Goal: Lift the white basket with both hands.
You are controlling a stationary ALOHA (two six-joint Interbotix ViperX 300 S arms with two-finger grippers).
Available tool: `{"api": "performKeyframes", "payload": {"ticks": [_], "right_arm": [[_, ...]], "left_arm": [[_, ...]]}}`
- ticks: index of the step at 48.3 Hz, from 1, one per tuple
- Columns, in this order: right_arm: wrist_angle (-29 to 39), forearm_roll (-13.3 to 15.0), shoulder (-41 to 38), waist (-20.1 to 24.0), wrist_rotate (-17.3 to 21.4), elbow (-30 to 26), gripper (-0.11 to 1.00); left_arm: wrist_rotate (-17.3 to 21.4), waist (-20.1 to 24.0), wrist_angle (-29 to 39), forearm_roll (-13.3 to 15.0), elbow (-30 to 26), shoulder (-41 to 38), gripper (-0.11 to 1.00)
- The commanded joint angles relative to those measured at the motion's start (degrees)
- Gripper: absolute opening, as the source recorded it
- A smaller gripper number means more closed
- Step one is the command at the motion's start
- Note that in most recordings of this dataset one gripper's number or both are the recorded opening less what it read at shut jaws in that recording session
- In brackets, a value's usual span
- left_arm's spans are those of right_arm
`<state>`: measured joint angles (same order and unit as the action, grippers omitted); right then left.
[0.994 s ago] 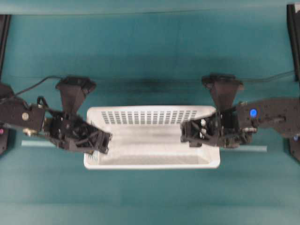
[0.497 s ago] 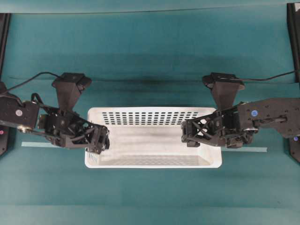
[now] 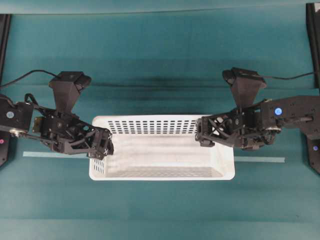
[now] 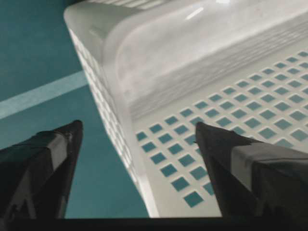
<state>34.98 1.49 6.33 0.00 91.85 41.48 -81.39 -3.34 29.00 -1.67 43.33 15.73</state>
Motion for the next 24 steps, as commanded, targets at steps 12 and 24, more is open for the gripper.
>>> {"api": "performKeyframes", "payload": {"ticks": [12, 24], "right_arm": [[5.2, 0.1, 8.3, -1.2, -0.2, -1.1, 0.95], [9.5, 0.0, 14.1, -1.6, -1.7, -4.2, 0.95]], "left_arm": [[0.0, 0.5, 3.0, -0.1, -1.7, 7.8, 0.94], [0.0, 1.1, 7.9, -0.1, -2.2, 14.9, 0.94]]}}
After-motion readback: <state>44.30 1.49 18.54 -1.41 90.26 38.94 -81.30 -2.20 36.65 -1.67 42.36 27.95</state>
